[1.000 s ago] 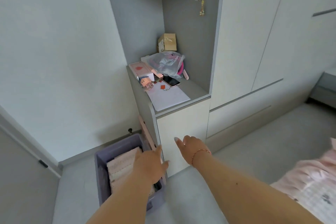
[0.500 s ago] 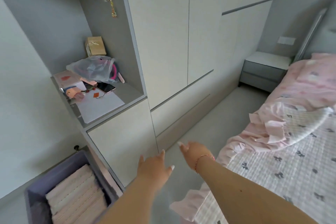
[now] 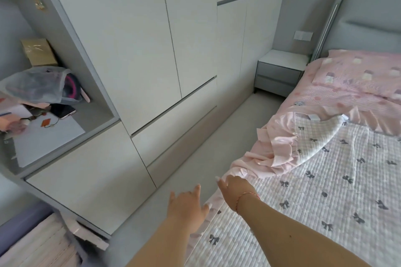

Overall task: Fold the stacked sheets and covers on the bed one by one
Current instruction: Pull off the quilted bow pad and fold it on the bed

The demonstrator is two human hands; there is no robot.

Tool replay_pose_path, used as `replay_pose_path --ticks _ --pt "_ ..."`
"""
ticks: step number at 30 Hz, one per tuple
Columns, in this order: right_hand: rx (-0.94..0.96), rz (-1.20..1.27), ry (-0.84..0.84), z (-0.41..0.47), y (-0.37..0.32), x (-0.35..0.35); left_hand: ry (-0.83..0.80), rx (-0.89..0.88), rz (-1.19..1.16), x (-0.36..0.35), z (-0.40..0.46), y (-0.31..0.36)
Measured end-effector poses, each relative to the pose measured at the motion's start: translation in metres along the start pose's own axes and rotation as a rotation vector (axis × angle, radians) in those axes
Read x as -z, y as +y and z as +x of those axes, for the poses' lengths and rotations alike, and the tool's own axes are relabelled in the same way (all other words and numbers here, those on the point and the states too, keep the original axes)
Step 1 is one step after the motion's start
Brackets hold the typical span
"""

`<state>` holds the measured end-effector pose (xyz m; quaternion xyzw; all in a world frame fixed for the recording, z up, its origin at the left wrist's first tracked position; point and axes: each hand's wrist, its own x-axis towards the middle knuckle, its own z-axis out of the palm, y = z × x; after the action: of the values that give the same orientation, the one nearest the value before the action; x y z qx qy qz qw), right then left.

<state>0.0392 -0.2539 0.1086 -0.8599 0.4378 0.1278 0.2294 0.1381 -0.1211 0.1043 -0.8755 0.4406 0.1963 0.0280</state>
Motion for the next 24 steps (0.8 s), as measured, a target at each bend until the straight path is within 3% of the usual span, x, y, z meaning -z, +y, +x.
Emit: replay_pose_path --ticks 14,19,24 --pt "-0.056 0.028 -0.053 0.018 0.062 -0.018 -0.074 -0.003 0.000 -0.042 0.036 0.041" --pt "-0.099 0.080 -0.179 0.020 0.088 -0.055 -0.222 0.174 -0.264 -0.089 0.041 0.033" --pt "-0.071 0.101 -0.363 0.016 0.103 -0.102 -0.366 0.308 -0.317 -0.138 0.029 0.026"
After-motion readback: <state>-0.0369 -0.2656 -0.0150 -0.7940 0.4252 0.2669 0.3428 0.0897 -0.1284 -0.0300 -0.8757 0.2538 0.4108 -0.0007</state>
